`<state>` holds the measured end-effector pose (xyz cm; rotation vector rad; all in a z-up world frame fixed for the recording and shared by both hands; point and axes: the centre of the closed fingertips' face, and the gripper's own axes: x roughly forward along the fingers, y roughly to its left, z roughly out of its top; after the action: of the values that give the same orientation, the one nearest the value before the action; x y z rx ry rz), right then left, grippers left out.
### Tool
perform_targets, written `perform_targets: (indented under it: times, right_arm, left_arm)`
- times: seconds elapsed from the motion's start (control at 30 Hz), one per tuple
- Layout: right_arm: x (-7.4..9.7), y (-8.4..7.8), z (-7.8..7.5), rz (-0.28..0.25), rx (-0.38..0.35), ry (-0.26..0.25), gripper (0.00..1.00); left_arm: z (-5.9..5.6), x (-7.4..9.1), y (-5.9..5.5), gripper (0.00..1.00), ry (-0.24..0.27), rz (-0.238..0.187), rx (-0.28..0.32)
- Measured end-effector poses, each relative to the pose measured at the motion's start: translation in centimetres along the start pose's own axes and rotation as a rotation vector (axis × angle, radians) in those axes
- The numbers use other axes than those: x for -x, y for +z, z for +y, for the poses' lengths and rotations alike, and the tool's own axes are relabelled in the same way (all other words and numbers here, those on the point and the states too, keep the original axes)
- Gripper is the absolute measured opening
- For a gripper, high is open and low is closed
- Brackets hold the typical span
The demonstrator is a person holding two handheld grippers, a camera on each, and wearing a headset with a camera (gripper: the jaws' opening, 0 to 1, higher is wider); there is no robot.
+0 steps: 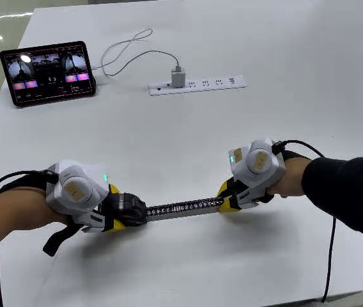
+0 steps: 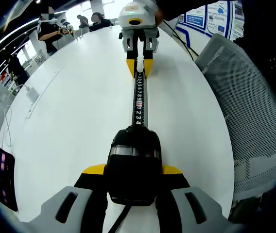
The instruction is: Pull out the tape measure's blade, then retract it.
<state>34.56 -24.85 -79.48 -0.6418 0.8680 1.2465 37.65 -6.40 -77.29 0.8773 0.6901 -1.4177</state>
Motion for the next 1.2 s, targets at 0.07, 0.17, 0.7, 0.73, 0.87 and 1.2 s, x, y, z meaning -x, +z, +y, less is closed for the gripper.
perform_targets:
  times: [0.07, 0.17, 0.7, 0.73, 0.87, 1.2]
  right_arm:
    - [0.1, -0.1, 0.0, 0.001, -0.001, -0.002, 0.09]
    - [0.1, -0.2, 0.0, -0.003, -0.003, -0.003, 0.09]
    - [0.6, -0.9, -0.1, 0.003, -0.004, -0.004, 0.09]
    - [0.7, -0.9, -0.1, 0.003, -0.006, -0.004, 0.09]
    - [0.7, -0.9, -0.1, 0.005, -0.005, -0.004, 0.09]
    - [1.1, -1.3, 0.0, 0.011, -0.002, -0.007, 0.09]
  left_arm:
    - [0.0, 0.0, 0.0, 0.33, -0.001, 0.000, 0.001]
    - [0.0, 0.0, 0.0, 0.33, -0.001, -0.001, 0.002]
    - [-0.2, 0.1, 0.3, 0.33, -0.002, -0.001, -0.003]
    - [-0.2, 0.1, 0.3, 0.33, 0.000, -0.002, -0.001]
    - [-0.2, 0.1, 0.4, 0.33, 0.003, -0.002, 0.001]
    - [-0.1, 0.1, 0.3, 0.32, 0.001, 0.000, 0.001]
